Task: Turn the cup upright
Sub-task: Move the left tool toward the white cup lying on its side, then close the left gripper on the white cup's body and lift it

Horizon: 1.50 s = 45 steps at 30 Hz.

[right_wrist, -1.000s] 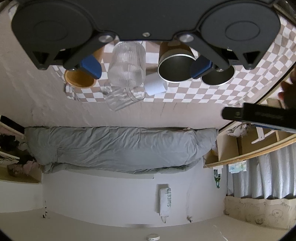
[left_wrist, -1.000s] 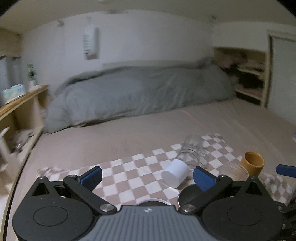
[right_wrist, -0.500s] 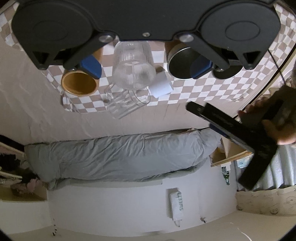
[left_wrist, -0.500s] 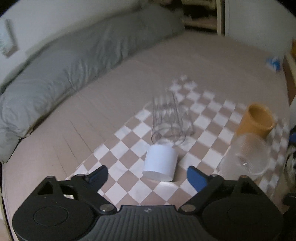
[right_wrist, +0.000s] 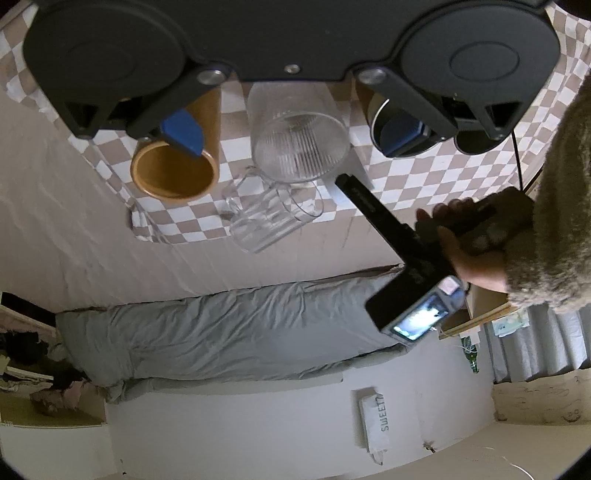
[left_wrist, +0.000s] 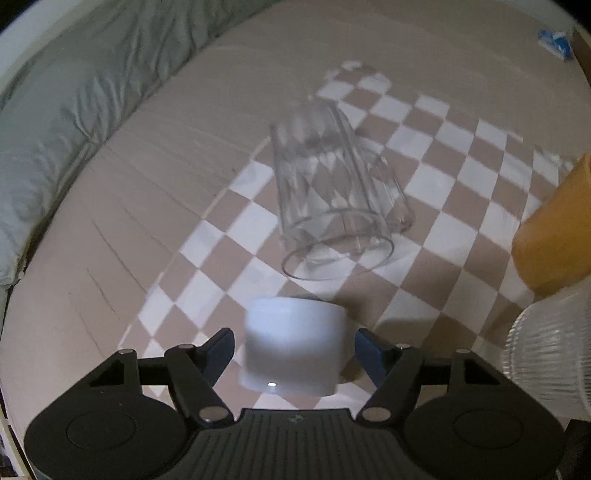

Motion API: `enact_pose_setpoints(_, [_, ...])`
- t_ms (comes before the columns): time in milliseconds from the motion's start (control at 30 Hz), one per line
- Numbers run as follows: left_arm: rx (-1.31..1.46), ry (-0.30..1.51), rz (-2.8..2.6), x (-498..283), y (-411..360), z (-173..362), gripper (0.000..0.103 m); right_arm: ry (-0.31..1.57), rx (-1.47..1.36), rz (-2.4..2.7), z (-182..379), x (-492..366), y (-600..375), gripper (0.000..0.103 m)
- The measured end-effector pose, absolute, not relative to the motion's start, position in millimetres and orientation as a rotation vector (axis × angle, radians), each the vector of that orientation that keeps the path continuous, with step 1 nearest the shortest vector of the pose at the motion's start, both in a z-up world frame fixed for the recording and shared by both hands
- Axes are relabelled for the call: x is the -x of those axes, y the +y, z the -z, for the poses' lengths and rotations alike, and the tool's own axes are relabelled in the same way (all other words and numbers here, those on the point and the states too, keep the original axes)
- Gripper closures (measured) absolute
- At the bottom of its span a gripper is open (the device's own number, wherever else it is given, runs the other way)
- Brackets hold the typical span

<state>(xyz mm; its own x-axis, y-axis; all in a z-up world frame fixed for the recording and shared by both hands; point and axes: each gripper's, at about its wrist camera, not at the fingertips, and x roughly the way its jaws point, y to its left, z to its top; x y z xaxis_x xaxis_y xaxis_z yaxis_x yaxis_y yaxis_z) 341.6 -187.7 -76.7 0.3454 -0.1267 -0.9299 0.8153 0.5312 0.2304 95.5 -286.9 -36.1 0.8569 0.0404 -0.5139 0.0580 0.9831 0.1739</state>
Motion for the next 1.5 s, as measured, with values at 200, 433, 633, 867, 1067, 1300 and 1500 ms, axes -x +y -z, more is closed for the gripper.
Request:
enact_pose_setpoints(200, [-0.800,1.038,0.661,-343,-183,91,0.039,0.556,-0.205,0.017,37,-99,-293,0.000])
enact_pose_setpoints(433, [-0.661,0.986,0.632,-342,-150,68,0.039,0.553,-0.197,0.009,36,-97,-291,0.000])
enact_pose_setpoints(633, [-0.478,0.897,0.578,-326,-97,28,0.039,0.546,-0.190,0.016,36,-94,-286,0.000])
enact_pose_setpoints(867, [-0.301,0.827,0.448,-282,-20,3,0.039,0.525,-0.169,-0.007,34,-90,-274,0.000])
enact_pose_setpoints(1067, [-0.191,0.837,0.350,-239,37,17,0.039,0.509,-0.151,-0.055,33,-85,-253,0.000])
enact_pose_setpoints(1300, [-0.082,1.036,0.324,-205,85,64,0.039,0.501,-0.101,-0.083,31,-76,-229,0.000])
enact_pose_setpoints(1500, [-0.066,1.028,0.311,-189,98,82,0.039,0.487,-0.082,-0.098,30,-73,-215,0.000])
